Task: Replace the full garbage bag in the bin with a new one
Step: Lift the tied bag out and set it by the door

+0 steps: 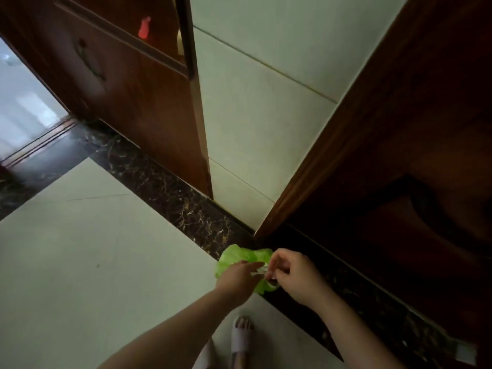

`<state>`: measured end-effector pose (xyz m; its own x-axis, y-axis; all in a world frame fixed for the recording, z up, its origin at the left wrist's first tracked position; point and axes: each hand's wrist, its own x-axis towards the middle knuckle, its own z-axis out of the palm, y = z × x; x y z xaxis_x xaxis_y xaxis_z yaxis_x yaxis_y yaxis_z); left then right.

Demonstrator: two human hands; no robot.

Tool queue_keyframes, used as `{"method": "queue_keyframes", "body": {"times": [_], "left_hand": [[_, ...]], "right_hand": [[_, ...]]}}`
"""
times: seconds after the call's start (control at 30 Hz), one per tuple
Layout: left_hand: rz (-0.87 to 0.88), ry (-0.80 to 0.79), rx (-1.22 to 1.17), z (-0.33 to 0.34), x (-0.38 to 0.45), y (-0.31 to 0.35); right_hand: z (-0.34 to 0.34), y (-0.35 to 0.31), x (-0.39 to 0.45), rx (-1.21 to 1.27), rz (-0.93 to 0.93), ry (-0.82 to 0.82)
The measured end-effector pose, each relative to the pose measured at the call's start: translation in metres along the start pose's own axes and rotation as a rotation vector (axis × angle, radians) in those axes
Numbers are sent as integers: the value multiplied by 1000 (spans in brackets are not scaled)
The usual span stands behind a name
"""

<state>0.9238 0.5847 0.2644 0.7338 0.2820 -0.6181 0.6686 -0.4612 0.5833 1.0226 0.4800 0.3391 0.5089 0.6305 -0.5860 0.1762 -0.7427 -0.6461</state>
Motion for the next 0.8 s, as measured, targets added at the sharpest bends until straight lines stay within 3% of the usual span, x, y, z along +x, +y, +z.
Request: {"method": "queue_keyframes", "body": {"times": [0.13,0.3,0.57,0.67,0.73,0.8], "left_hand": [[-68,36,-215,0,66,-15],[-161,154,-307,4,144,-59],[-217,286,-643,13,245,-80],[-233,337,-546,21,253,-84],[-430,439,-526,33,253,-94],[-767,408,-858,47,254,-108]], "right_hand": [[9,10,76,106,-3,18],[38,44,168,233,33,76],[51,79,274,375,36,295],[53,87,288,302,25,267],[54,93,291,340,12,239],[53,94,291,406,2,241]]}}
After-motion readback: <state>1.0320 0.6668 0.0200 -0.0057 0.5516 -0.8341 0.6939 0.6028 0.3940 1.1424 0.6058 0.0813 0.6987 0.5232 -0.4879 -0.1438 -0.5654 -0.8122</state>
